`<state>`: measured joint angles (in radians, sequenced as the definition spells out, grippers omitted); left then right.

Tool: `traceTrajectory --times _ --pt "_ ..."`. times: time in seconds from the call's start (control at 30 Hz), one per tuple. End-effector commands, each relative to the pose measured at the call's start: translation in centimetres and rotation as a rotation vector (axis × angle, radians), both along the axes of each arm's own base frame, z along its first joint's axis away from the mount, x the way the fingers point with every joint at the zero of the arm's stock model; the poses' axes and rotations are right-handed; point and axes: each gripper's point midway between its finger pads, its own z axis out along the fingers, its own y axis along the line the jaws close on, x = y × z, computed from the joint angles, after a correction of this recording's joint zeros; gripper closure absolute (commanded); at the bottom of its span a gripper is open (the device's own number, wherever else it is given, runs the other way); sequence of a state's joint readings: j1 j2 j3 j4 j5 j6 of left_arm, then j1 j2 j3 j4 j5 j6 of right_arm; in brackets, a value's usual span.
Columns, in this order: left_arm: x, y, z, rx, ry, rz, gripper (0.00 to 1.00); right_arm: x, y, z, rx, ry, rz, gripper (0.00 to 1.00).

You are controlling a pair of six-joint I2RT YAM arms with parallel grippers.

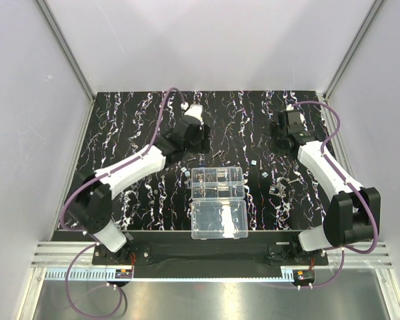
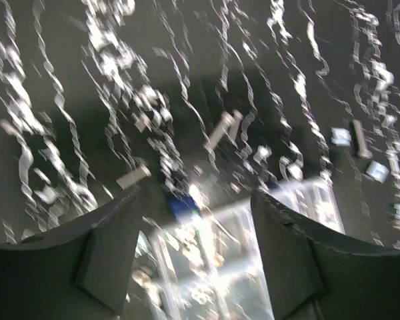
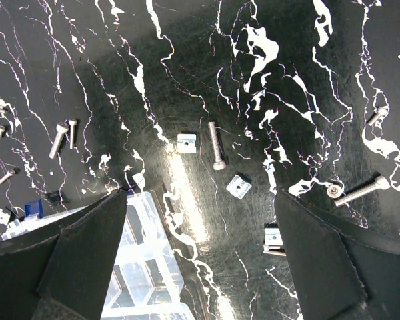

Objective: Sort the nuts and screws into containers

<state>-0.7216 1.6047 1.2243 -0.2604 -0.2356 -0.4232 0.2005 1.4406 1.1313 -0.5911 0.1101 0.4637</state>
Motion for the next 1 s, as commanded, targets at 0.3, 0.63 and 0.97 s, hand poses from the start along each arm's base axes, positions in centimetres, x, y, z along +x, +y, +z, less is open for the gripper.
traceTrajectory --times 0.3,0.63,0.97 --pt "4.3 -6.3 -5.6 0.2 0.036 -0.372 0.41 2.0 -0.1 2.2 -0.013 -0.064 0.001 0.0" --pt "5.4 -6.4 -9.8 0.206 0.095 -0.333 0.51 2.2 0.0 2.4 -0.007 -0.07 0.0 0.0" --pt "5.9 -6.2 -13.1 0.215 0.157 -0.307 0.54 2.4 0.0 2.1 -0.011 -0.06 -0.001 0.0"
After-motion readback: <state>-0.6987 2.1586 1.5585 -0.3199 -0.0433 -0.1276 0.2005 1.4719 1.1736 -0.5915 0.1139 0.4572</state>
